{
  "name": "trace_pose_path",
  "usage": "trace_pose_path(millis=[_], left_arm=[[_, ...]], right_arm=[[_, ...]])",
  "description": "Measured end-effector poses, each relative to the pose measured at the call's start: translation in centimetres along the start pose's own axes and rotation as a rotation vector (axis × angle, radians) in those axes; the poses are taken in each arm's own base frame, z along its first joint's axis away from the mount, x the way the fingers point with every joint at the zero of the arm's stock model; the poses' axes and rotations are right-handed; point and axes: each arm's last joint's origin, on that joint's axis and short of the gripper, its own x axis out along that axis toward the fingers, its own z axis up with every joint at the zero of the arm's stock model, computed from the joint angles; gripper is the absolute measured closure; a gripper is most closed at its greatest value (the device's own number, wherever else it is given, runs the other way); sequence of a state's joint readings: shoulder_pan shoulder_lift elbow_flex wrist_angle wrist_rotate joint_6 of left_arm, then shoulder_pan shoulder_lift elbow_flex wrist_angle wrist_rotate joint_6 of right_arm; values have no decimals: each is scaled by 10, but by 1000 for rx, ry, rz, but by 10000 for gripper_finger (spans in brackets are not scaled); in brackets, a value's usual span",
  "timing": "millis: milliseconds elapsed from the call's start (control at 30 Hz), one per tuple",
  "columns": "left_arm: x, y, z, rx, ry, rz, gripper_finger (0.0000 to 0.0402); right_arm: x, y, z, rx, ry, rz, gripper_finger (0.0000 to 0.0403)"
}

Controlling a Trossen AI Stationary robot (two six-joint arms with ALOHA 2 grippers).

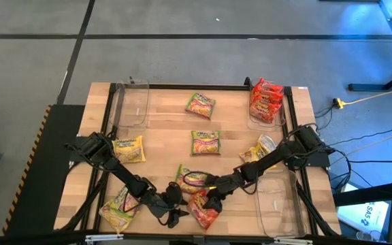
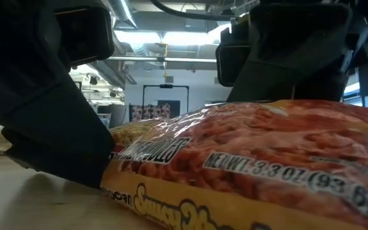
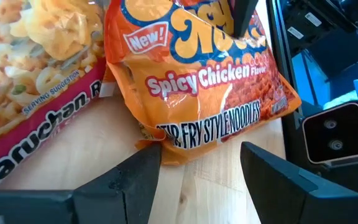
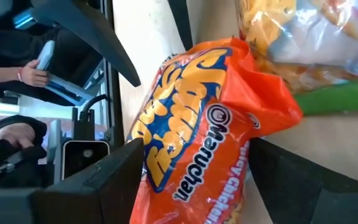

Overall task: Sort Maruchan noodles
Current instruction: Put the orange noodle pack into the top right transparent bin

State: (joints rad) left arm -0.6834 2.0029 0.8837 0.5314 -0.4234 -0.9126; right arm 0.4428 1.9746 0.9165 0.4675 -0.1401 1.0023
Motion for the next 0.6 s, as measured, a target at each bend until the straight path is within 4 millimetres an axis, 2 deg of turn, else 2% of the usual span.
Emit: trace_pose_path(millis=[67, 167, 433, 600], left_arm=[[0, 0, 0, 6, -5, 4, 184], [0, 1, 1, 11, -16, 13, 184], [0, -1, 4, 43, -82, 29, 184], [0, -1, 3, 46, -70, 19, 184]], right_arm=[[0, 1, -1, -15, -7, -4, 132], [1, 3, -4, -36, -23, -15, 161], [2, 6, -9, -121, -29, -17, 291], [2, 6, -9, -225, -52, -34, 352]])
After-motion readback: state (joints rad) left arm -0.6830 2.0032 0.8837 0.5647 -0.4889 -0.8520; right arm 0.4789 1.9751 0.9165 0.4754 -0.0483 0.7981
